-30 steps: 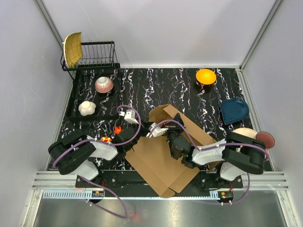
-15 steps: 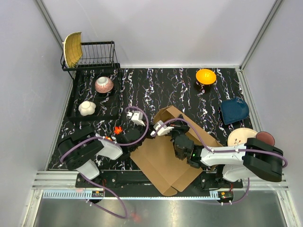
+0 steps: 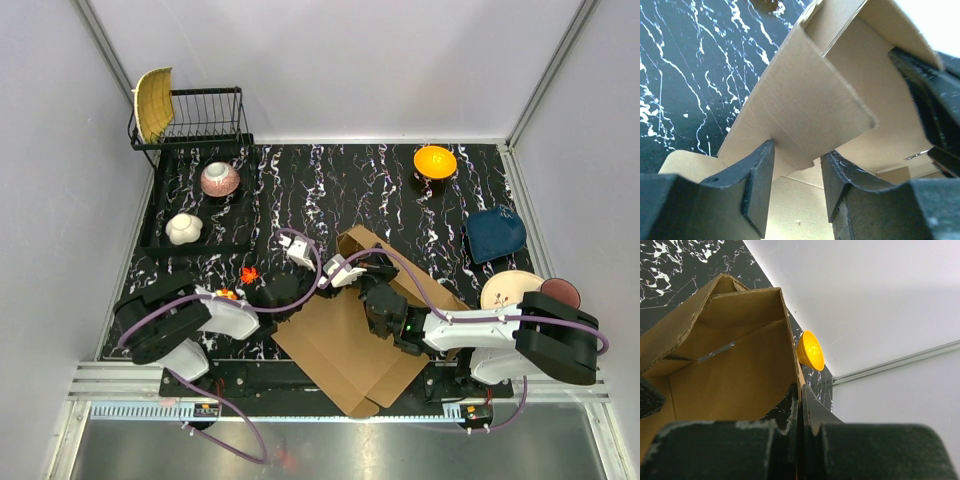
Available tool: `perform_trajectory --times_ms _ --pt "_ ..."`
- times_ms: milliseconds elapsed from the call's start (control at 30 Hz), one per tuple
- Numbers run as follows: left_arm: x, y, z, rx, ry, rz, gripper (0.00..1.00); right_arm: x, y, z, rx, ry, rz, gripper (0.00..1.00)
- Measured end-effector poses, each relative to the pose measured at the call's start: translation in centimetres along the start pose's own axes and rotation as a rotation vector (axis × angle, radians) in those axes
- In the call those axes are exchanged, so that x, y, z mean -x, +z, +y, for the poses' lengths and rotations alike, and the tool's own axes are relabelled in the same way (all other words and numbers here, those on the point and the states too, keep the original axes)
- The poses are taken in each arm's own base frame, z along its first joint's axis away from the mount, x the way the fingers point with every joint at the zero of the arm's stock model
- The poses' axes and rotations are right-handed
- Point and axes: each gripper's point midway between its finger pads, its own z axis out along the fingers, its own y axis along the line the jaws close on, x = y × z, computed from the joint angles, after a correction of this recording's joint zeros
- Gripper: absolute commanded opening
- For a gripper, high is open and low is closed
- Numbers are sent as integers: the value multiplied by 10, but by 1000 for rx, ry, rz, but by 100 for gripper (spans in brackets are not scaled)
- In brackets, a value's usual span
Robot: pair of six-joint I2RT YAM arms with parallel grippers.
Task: Fold the paper box
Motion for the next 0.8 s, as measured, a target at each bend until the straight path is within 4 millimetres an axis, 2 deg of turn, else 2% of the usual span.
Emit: perform_trajectory --times_ms 100,233,433,600,800 --pt "12 -7 -5 -12 24 -20 52 0 0 1 1 6 -1 0" --pt "39 -24 -11 -17 54 -77 56 1 0 1 1 9 -1 0" --pt "73 -54 -8 17 75 -164 57 0 0 2 1 7 1 0" --pt "72 -61 9 92 100 -170 56 1 1 3 -4 6 5 0" --pt "41 -48 31 149 188 -89 61 2 2 4 -2 16 6 0"
